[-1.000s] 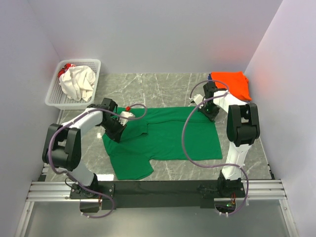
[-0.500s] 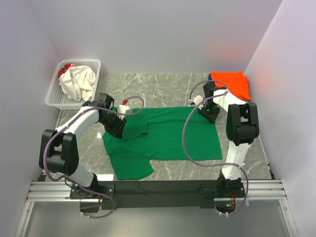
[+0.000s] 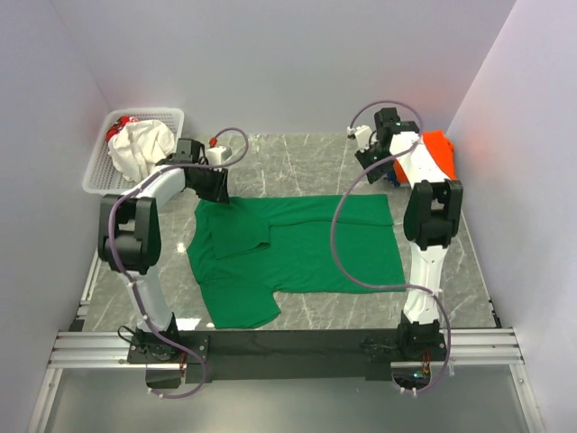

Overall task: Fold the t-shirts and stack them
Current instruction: Fold the tshirt

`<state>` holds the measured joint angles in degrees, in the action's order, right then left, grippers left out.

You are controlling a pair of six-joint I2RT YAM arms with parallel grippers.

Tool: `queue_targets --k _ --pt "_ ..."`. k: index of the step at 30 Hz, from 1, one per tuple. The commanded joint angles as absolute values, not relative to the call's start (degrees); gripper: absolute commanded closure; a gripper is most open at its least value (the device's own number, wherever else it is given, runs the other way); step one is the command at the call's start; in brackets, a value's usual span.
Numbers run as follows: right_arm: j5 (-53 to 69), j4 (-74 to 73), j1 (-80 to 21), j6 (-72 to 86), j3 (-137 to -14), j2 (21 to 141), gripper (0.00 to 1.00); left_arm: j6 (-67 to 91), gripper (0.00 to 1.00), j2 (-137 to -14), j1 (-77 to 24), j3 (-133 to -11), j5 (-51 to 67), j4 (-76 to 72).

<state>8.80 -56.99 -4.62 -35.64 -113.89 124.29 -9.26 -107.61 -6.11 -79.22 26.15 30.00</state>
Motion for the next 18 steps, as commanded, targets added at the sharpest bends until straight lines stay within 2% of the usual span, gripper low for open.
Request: queue_targets --k 1,10,18 --pt "11.2 -62.2 -4.5 -29.6 -116.4 130.6 0.73 -4.4 0.64 -110.6 -5.6 -81.3 23.6 25.8" --pt "5.3 -61.7 -4.6 -28.4 -111.3 134.7 0.77 -7.1 0.64 -105.9 -3.1 -72.8 20.8 27.8" --pt "6.5 -62.3 -4.5 -28.3 -110.8 134.5 0.78 -6.5 0.5 -100.3 -0.1 -72.0 26.3 29.0"
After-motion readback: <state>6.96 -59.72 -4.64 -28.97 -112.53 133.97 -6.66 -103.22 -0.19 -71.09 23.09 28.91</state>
